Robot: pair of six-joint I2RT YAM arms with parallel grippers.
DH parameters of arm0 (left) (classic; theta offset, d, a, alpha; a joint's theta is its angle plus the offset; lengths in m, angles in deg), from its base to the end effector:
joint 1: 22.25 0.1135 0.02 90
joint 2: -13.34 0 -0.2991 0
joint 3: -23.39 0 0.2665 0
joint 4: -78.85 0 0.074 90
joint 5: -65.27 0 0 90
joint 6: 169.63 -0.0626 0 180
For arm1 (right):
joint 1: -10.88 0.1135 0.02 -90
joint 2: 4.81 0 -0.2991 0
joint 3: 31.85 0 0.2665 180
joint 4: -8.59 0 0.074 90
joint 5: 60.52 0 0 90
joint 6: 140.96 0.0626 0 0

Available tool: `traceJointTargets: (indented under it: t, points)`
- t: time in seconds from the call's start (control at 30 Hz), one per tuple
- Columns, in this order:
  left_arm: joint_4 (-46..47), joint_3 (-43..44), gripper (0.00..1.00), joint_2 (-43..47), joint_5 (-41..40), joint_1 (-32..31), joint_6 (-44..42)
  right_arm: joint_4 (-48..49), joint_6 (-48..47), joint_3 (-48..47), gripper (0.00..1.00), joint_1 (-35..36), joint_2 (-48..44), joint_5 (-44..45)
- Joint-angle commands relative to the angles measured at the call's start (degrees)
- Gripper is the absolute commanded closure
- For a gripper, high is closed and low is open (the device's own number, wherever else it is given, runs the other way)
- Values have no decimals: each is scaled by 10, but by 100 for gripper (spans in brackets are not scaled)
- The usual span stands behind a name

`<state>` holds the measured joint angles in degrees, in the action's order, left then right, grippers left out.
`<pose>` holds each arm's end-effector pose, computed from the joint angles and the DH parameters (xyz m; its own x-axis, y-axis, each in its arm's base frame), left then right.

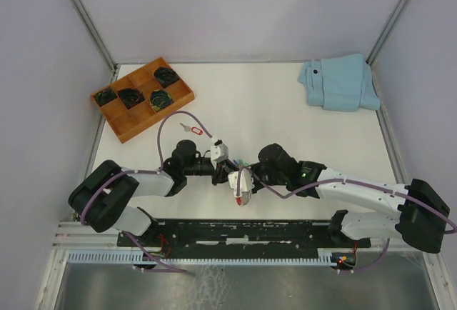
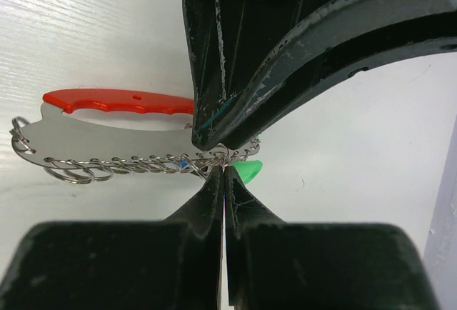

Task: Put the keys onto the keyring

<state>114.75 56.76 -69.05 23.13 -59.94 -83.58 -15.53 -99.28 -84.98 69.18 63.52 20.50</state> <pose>0.1838 -0.2007 0.1824 -0.1116 0.1446 -0.9832 0.9917 0.0797 -0.1008 0.1345 0.2364 0.2355 0.4536 -0.6694 -0.5883 -0.8497 -0.1258 -0.5120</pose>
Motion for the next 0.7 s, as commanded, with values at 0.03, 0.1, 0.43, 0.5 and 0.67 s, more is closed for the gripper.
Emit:
traceJointTargets:
  t: [0.03, 0.1, 0.43, 0.5, 0.67]
  points:
    - [3, 22, 70, -6, 8, 0, -2, 16, -12, -38, 99, 5, 3, -13]
    - [-1, 25, 70, -9, 9, 0, -4, 14, -11, -38, 99, 6, 2, -14]
    - [-21, 29, 69, -12, -39, 1, -4, 15, 31, -38, 99, 7, 30, 56]
    - [-24, 20, 68, 4, -81, 1, -4, 17, 58, -34, 99, 7, 37, 75]
    - [-21, -10, 67, 50, -234, 6, 15, 22, 149, -32, 99, 7, 66, 109]
